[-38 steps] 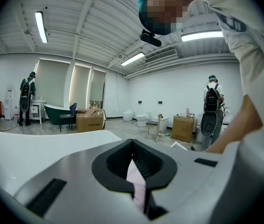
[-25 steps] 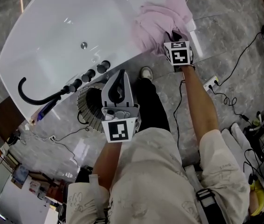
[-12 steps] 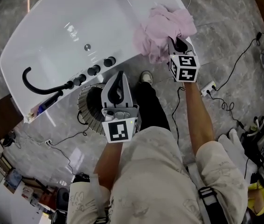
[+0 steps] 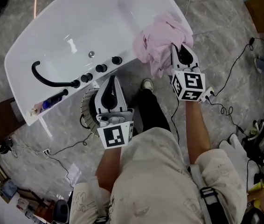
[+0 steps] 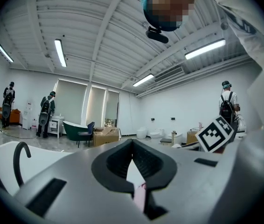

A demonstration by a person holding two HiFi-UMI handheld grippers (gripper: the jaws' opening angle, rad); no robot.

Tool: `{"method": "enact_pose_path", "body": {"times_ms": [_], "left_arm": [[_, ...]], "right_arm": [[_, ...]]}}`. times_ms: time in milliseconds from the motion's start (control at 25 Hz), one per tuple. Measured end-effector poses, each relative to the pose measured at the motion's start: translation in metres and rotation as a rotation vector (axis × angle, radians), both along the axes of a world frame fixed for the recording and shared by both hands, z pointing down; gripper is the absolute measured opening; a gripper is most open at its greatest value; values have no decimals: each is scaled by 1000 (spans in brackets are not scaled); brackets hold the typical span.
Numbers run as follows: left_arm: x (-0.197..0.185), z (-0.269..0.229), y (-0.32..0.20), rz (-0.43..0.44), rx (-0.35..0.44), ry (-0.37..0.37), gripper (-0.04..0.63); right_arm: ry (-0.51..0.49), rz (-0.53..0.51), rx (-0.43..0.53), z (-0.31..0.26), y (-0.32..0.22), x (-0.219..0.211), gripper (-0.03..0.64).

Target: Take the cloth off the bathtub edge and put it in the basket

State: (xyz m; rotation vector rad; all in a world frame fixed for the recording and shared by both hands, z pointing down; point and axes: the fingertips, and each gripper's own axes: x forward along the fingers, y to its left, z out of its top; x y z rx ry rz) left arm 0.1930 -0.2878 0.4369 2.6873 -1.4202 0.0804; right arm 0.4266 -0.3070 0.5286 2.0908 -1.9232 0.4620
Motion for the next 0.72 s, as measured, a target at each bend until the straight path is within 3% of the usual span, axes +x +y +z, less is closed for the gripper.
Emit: {"method": "enact_pose_path", "body": {"times_ms": [360, 720], "left_arm": [[-52, -45, 37, -20, 75, 7, 3], [-117, -87, 92, -60, 93, 59, 3]], "right_arm": [[40, 27, 185, -98, 63, -48, 48], [66, 0, 327, -168, 117, -111, 48]]}}
